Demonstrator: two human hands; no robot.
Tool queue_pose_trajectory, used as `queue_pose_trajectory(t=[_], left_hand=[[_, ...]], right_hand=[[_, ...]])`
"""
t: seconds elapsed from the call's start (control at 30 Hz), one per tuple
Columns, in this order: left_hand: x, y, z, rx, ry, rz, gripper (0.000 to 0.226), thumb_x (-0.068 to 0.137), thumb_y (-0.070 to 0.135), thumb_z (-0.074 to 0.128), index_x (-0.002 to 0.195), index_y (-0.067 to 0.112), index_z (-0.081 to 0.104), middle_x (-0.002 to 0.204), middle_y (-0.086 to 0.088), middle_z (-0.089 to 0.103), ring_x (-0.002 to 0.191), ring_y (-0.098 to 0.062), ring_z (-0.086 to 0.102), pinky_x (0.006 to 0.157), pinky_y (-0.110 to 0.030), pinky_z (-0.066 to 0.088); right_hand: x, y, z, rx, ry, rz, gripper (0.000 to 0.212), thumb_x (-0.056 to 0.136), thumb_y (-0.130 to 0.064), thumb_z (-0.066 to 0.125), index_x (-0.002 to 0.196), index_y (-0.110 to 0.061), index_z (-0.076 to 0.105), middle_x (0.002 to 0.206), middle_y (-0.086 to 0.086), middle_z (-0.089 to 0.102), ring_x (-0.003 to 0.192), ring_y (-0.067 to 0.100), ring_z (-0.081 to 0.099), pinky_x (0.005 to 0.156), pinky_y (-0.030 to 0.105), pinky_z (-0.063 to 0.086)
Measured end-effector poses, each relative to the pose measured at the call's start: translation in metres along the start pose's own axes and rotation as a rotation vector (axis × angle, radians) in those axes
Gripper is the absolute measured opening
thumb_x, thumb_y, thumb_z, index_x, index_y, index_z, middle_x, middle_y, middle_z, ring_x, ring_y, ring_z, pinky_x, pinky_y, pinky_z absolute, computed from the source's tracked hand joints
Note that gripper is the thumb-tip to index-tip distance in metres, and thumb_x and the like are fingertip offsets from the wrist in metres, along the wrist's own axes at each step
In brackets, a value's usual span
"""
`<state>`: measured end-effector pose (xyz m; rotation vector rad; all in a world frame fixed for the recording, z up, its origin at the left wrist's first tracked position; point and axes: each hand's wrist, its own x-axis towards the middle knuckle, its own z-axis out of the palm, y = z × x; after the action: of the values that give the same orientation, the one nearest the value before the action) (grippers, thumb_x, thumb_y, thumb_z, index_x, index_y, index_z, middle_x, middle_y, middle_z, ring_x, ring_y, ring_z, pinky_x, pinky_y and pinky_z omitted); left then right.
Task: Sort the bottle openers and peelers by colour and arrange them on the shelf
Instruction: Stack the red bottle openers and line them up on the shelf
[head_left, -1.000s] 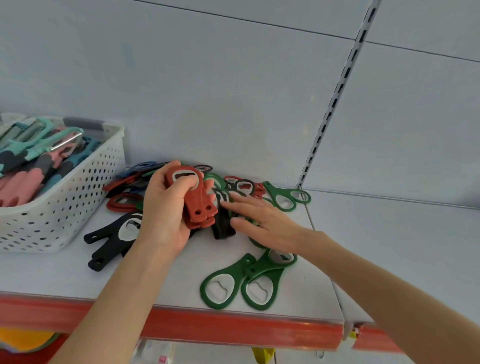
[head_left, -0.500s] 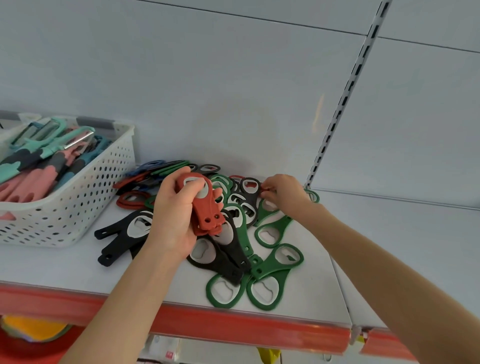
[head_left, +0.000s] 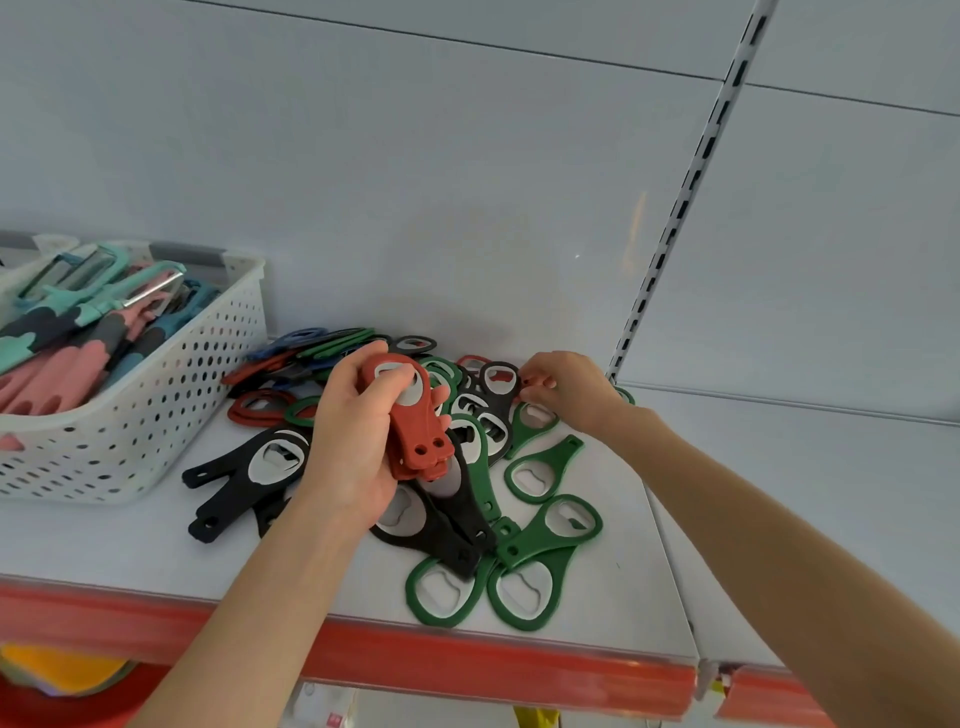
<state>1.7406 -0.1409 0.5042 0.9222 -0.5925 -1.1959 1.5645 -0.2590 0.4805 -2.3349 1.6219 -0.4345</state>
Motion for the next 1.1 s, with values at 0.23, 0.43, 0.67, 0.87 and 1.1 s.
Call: queue_pose_trajectory(t=[0.23, 0.43, 0.67, 0.87, 1.1], left_hand=[[0.002, 0.000, 0.000, 0.001, -0.022, -0.001, 0.025, 0.091, 0.004, 0.049, 0.112, 0.017, 0.049, 0.098, -0.014, 0.060, 0.067, -0.018, 0.068, 0.053, -0.027, 0.055], [0.006, -0.003, 0.003, -0.011, -0.041, -0.007, 0.019, 0.091, 0.009, 0.051, 0.108, 0.020, 0.050, 0.104, -0.014, 0.058, 0.078, -0.024, 0.067, 0.053, -0.029, 0.053], [0.012, -0.007, 0.016, 0.020, -0.065, 0.009, 0.052, 0.086, 0.027, 0.061, 0.132, 0.011, 0.039, 0.109, -0.012, 0.056, 0.084, -0.022, 0.063, 0.054, -0.033, 0.054], [0.018, -0.003, 0.013, -0.018, 0.032, 0.036, 0.040, 0.089, 0.000, 0.052, 0.125, 0.016, 0.045, 0.103, -0.012, 0.058, 0.090, -0.028, 0.064, 0.064, -0.036, 0.057], [0.017, -0.002, 0.005, 0.025, 0.027, 0.041, 0.038, 0.084, -0.004, 0.055, 0.102, 0.028, 0.056, 0.105, -0.017, 0.059, 0.081, -0.029, 0.064, 0.061, -0.034, 0.057]], right_hand=[[-0.011, 0.002, -0.023, 0.313, -0.053, 0.101, 0.014, 0.083, -0.007, 0.063, 0.096, -0.003, 0.068, 0.081, 0.003, 0.065, 0.074, 0.014, 0.057, 0.069, 0.022, 0.045], [-0.022, -0.001, -0.056, 0.320, 0.371, 0.157, 0.011, 0.085, -0.008, 0.058, 0.091, -0.010, 0.067, 0.071, 0.000, 0.060, 0.065, 0.013, 0.053, 0.057, 0.016, 0.041], [-0.051, -0.048, -0.044, 1.149, 0.124, 0.201, 0.006, 0.085, 0.003, 0.058, 0.084, -0.001, 0.062, 0.073, 0.011, 0.063, 0.064, 0.015, 0.064, 0.066, 0.020, 0.058], [-0.040, -0.043, -0.032, 0.750, -0.008, 0.079, 0.009, 0.088, -0.008, 0.059, 0.092, -0.007, 0.067, 0.080, 0.002, 0.068, 0.068, 0.006, 0.064, 0.072, 0.019, 0.056], [0.014, -0.007, 0.002, -0.127, -0.070, 0.053, 0.031, 0.091, -0.015, 0.053, 0.122, -0.010, 0.058, 0.121, 0.012, 0.061, 0.111, 0.028, 0.055, 0.096, 0.037, 0.044]])
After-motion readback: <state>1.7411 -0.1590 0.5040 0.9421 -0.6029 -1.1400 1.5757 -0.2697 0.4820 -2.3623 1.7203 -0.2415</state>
